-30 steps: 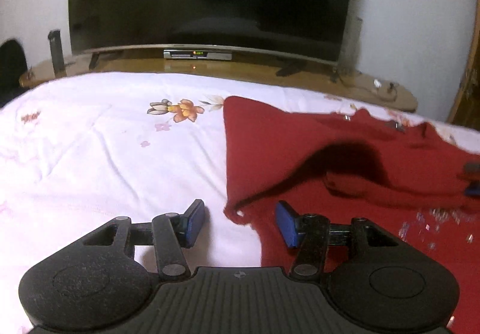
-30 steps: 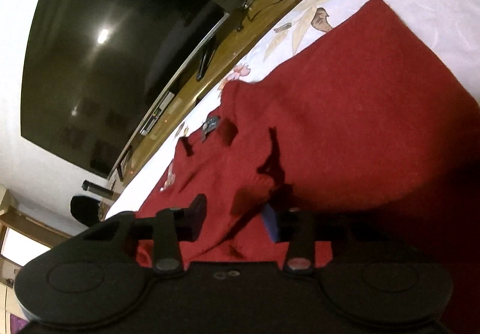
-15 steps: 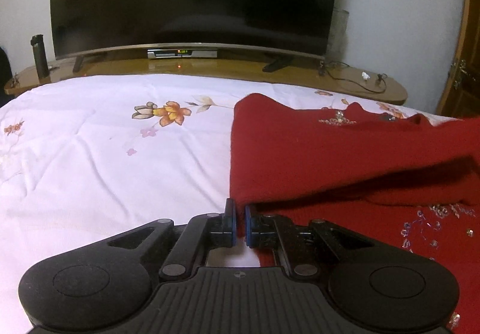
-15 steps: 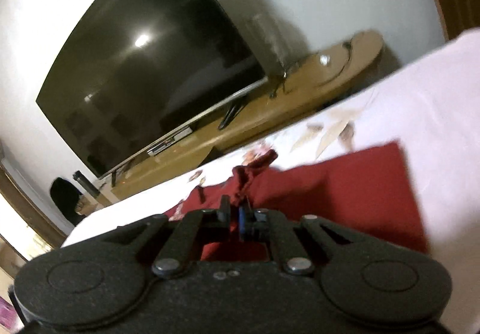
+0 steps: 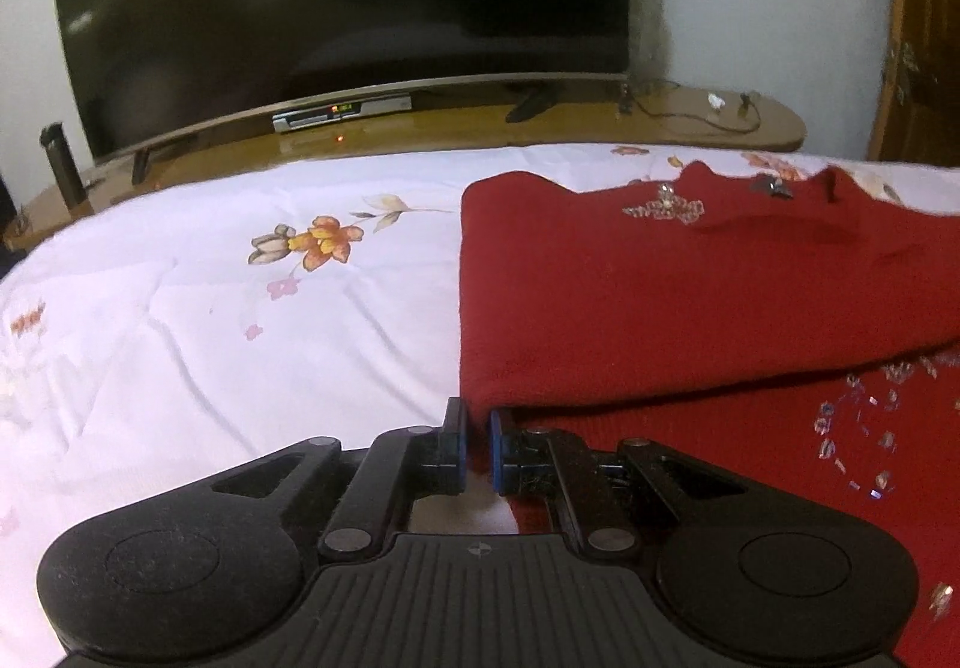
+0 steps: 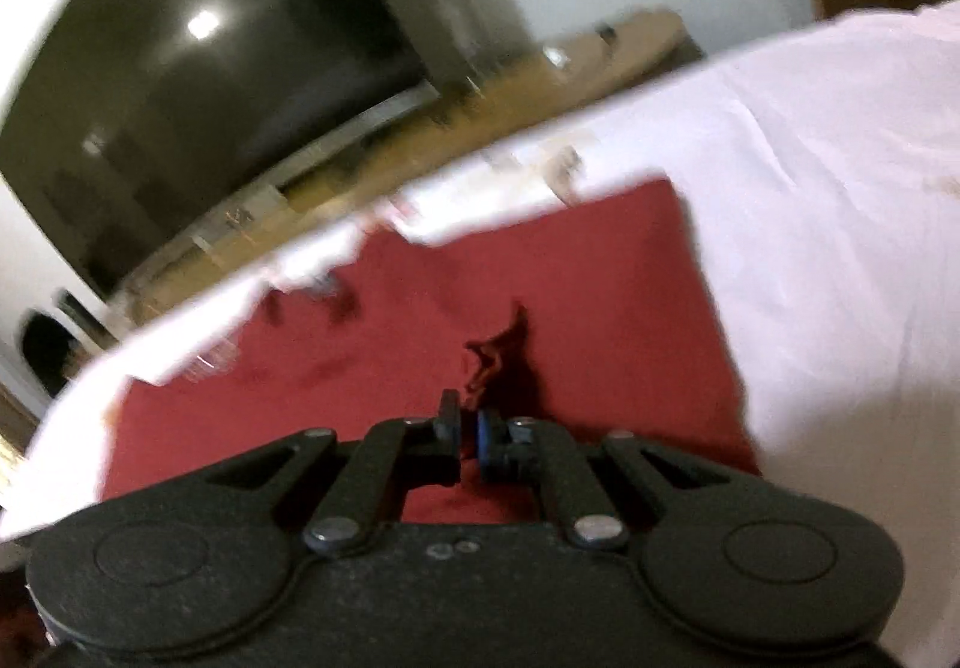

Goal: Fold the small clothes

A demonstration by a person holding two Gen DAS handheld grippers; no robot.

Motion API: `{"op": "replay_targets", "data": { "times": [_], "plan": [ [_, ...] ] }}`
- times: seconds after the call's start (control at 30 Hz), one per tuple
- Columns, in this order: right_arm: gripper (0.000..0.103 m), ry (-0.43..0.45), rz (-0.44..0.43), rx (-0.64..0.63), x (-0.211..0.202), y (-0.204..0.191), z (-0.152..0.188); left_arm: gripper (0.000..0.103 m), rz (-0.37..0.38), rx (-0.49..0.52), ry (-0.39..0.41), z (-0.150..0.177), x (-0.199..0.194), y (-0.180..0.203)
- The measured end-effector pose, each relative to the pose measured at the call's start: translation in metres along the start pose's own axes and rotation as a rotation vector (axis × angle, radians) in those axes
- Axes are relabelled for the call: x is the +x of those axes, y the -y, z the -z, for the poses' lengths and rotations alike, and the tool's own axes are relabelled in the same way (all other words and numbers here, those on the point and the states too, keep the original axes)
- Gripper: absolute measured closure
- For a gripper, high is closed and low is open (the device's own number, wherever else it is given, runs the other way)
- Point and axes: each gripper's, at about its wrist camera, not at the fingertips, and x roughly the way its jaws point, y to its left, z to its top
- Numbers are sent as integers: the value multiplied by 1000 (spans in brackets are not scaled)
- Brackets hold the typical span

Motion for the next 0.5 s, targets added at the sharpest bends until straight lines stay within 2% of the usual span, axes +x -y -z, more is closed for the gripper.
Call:
{"op": "replay_targets", "data": {
  "times": [0.03,0.07,0.1,0.13,0.2,0.23,0.3,0.4,0.5],
  "plan": [
    [98,2,-3,8,1,3,3,81,-11,7,0,0,-2,-1],
    [90,3,-9,15,1,6,4,51,-34,9,4,0,-6,-4],
    [84,23,-8,28,-6,7,2,43,-53,0,19,1,-13,-11],
    [76,65,3,29,-15,8,0,42,-46,-25,51,1,-22,-20],
    [79,150,-7,-18,-35,6,-5,42,-4,-102,112,-5,-34,-36],
    [79,159,-15,-54,-40,3,-9,42,23,-122,139,-11,-35,-39],
    [81,152,-24,-139,-36,-9,-16,42,97,-95,185,-32,-28,-27],
    [83,116,-43,-243,-16,-29,-20,42,202,-65,201,-61,-2,-1],
    [84,78,-26,-365,9,-44,-17,42,231,-86,144,-74,42,11]
  ]
}}
